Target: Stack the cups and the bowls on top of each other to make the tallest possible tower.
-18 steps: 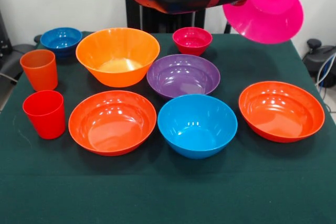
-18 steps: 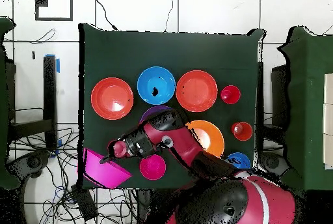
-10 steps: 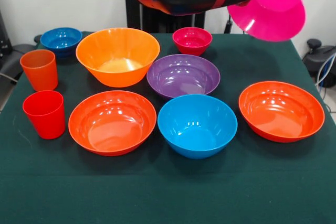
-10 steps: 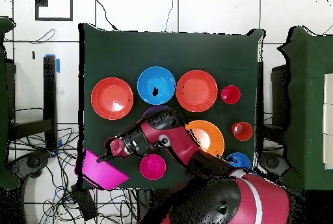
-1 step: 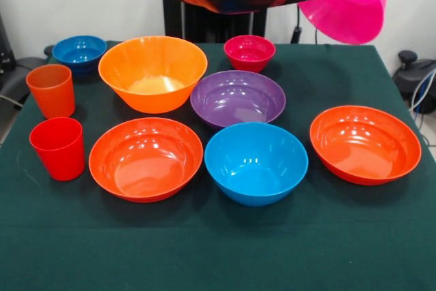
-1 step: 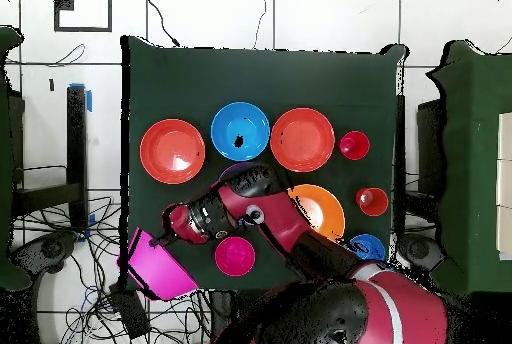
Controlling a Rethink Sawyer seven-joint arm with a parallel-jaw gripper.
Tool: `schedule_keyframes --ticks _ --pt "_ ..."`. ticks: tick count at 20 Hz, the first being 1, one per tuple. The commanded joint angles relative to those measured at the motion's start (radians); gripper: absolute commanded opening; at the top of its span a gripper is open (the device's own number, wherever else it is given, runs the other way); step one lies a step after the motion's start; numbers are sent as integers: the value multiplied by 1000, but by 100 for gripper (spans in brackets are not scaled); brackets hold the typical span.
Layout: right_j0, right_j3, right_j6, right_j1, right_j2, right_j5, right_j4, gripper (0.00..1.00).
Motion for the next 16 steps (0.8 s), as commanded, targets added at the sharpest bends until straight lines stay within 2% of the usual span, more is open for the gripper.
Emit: schedule_keyframes --ticks 1,6,9,12,16 --pt "-25 -51 258 -78 3 67 43 0" --pt "-45 -39 262 -84 25 47 42 0" --pt "-53 -52 265 -69 38 64 17 0" --pt "-54 -106 273 -24 59 118 -22 0" --pt "-49 -140 277 2 71 149 -40 0"
